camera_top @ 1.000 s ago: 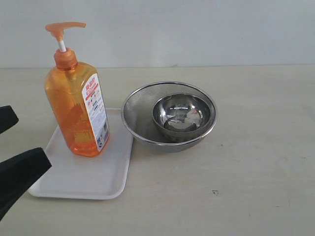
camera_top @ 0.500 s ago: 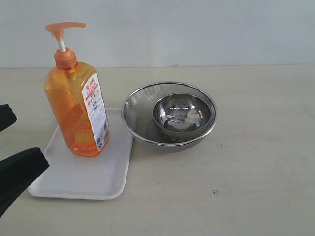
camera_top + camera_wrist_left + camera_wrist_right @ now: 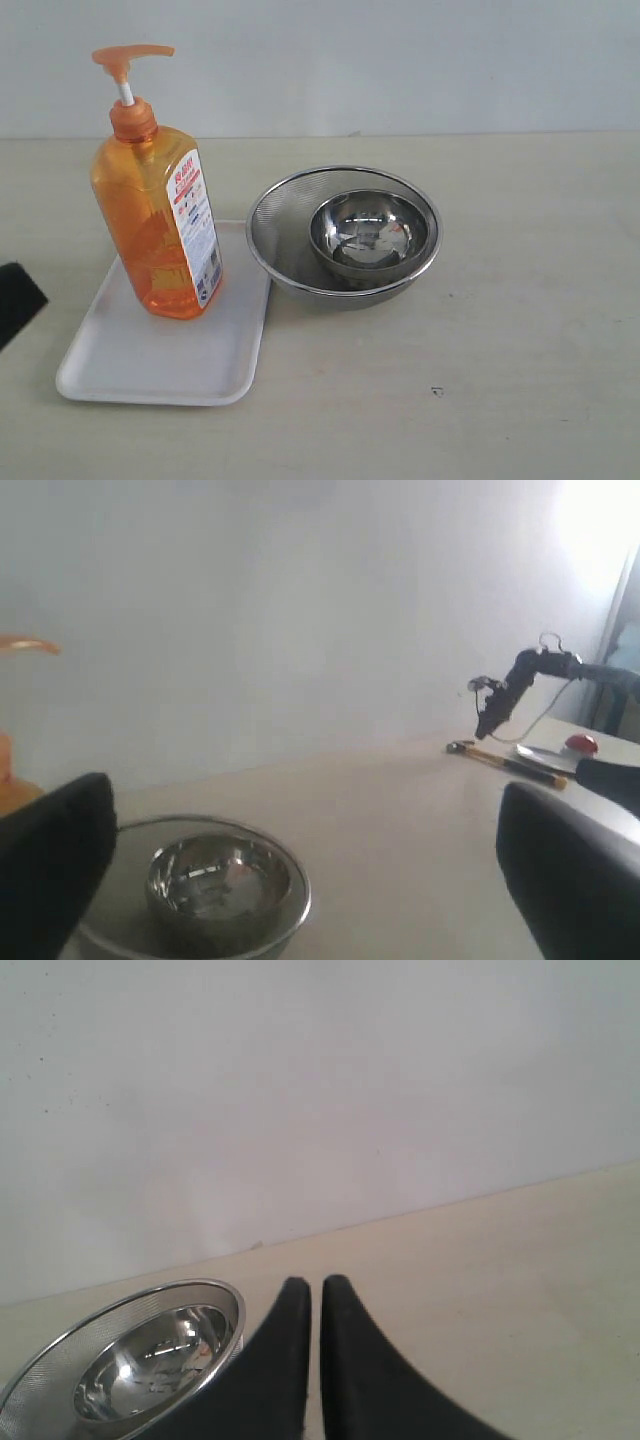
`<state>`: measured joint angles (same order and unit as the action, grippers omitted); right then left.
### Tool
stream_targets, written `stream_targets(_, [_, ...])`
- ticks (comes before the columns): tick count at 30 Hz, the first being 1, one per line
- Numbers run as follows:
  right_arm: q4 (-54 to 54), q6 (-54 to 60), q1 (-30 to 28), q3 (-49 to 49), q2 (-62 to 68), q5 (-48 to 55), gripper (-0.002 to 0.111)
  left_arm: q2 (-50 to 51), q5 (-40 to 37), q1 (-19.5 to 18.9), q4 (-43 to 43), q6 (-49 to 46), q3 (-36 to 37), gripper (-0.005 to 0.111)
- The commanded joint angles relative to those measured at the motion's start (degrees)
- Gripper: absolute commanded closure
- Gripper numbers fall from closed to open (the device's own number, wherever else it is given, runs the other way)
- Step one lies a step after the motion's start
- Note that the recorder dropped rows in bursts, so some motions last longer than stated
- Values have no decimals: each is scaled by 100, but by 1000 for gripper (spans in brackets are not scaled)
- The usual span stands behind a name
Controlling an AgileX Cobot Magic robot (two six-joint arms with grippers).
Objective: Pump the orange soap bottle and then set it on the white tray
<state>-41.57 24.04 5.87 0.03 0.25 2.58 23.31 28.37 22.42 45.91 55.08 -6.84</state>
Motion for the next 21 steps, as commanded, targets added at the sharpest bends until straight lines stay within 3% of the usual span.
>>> stream_targets(1, [22,30,-20,-3,-25,-15,108,-672,-189,-340,-17,892,35,11])
stream_targets(7, [22,30,-20,-3,-25,-15,108,-1442,-560,-878,-17,2069,35,11])
stream_targets(18, [22,30,-20,-3,-25,-15,108,-2286,-608,-1310,159,2118,35,11])
stream_targets(21, [22,30,-20,-3,-25,-15,108,-2331,-654,-1445,213,2118,72,21])
